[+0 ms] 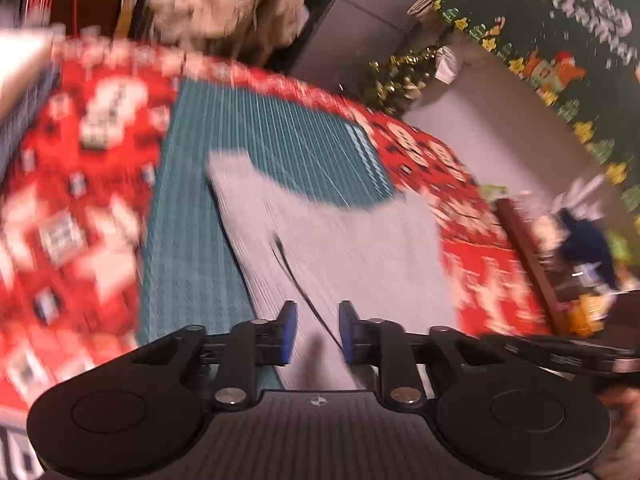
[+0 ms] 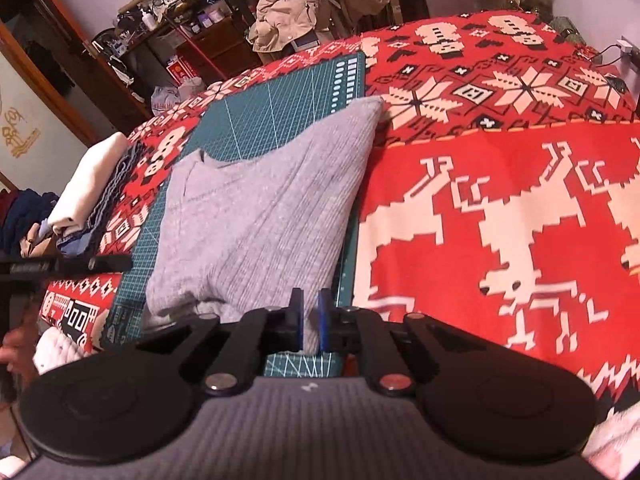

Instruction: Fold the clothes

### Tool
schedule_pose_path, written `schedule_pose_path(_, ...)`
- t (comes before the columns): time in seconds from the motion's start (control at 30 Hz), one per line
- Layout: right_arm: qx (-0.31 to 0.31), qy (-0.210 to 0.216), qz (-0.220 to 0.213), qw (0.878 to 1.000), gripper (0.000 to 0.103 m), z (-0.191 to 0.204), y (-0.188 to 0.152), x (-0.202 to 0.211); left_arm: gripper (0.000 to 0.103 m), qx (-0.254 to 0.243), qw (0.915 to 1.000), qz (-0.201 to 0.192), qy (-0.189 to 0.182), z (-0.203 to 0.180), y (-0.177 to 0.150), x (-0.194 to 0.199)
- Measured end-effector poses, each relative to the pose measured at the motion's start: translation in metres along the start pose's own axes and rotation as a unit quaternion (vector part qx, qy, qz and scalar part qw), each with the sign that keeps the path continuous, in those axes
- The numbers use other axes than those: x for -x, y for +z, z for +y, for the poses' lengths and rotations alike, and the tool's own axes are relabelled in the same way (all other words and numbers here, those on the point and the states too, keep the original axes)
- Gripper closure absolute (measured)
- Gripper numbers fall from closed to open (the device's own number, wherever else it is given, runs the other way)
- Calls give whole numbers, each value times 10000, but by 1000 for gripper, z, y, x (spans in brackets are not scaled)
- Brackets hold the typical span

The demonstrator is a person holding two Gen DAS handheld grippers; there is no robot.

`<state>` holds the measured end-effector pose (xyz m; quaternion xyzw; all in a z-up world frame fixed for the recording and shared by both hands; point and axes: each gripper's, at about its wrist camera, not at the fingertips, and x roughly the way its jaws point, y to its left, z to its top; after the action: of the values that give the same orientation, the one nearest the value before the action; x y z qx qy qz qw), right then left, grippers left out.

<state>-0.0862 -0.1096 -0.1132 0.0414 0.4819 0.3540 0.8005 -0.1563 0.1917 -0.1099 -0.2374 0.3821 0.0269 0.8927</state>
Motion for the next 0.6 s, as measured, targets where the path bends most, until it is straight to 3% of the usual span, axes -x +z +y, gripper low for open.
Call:
schedule_pose_path(0.2,82,-8,47,10000,95,4,4,-9,79,-1061,9921,-249,622,-12,20,-35)
schedule_pose_path(0.33,105,33,55,9999,95,7,8,-12,79,-1153,9917,-49,565,-10,20,-51)
schedule_pose_path(0.37,105,35,49,9999,95,7,10,-13,82,-1200,9913,-45,544,-11,19,-52)
schedule_pose_path(0.4,102,41,43,9999,95,7,11,-13,94,-1250,9908,-42,524,-12,18,-52)
schedule_pose_path(0.43,97,43,42,9999,95,7,13,-13,99,-1318,9896,-117,567,-14,17,-50)
schedule_pose_path(0.6,142,50,34,9999,95,9,23,-17,99,-1672,9802,-682,818,-29,16,-33)
